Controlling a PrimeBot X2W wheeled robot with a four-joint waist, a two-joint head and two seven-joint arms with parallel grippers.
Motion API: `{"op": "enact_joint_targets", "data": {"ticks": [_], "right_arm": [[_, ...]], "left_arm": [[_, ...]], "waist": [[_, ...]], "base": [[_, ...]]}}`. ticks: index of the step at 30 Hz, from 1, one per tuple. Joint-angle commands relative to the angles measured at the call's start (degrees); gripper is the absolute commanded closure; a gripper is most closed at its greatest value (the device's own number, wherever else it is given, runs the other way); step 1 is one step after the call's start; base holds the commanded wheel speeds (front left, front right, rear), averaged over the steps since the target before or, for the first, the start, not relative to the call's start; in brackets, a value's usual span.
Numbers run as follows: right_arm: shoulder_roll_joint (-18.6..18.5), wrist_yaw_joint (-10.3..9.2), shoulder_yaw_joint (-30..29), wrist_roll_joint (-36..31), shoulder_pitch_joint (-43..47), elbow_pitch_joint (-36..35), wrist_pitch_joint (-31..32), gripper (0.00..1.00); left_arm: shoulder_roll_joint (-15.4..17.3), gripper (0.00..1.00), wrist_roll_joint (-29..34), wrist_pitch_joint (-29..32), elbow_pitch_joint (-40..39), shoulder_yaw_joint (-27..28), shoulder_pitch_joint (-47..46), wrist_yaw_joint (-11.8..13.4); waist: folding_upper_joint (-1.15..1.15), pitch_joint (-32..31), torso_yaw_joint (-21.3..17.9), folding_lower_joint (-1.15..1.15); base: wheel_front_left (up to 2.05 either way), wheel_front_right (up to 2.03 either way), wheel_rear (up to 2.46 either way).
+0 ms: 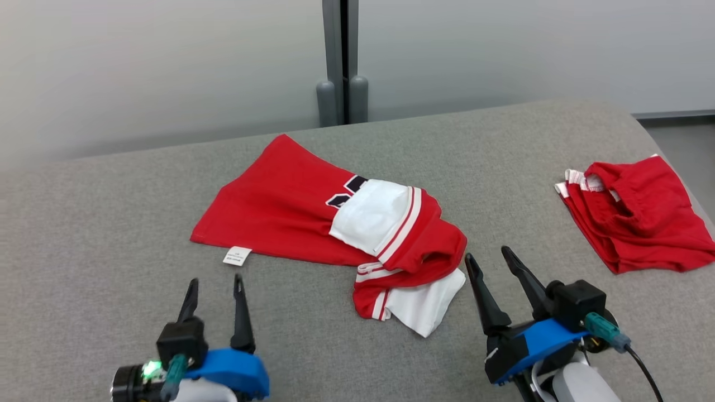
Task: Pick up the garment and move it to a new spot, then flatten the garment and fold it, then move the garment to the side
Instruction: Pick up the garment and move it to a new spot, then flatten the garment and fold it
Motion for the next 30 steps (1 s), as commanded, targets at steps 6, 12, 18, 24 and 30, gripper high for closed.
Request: {"op": "enact_joint_targets", "data": {"ticks": [6,12,18,24,30], "right_arm": [[-0.1,0.01,-2.7,-1.0,3.2,1.4,0.0,0.0],[-0.1,0.01,-4.7,-1.4,4.6,2.3,0.0,0.0],[-0.1,0.01,-5.3,-1.5,5.5,2.4,0.0,0.0],[-0.1,0.01,-5.4,-1.2,5.7,2.7,0.0,0.0],[-0.1,0.01,-5.3,-1.8,5.1,4.9,0.0,0.0]], "left_arm": [[-1.1,0.0,2.7,-0.1,-3.1,6.1,6.5,-1.0],[-1.8,0.0,4.6,-0.1,-4.7,9.6,10.3,-2.9],[-2.2,0.0,5.3,-0.1,-5.1,11.6,12.2,-3.7],[-2.3,0.0,5.2,-0.1,-5.0,12.3,12.6,-4.4],[-2.3,0.0,3.8,-0.1,-5.1,9.9,11.3,-3.9]], "waist": [[0.01,-2.8,1.1,0.01],[0.01,-4.0,1.9,0.01],[0.01,-4.6,2.4,0.01],[0.01,-4.5,2.8,0.01],[0.01,-3.4,4.1,0.01]], "base": [[0.0,0.0,0.0],[0.0,0.0,0.0],[0.0,0.0,0.0],[0.0,0.0,0.0],[0.0,0.0,0.0]]}}
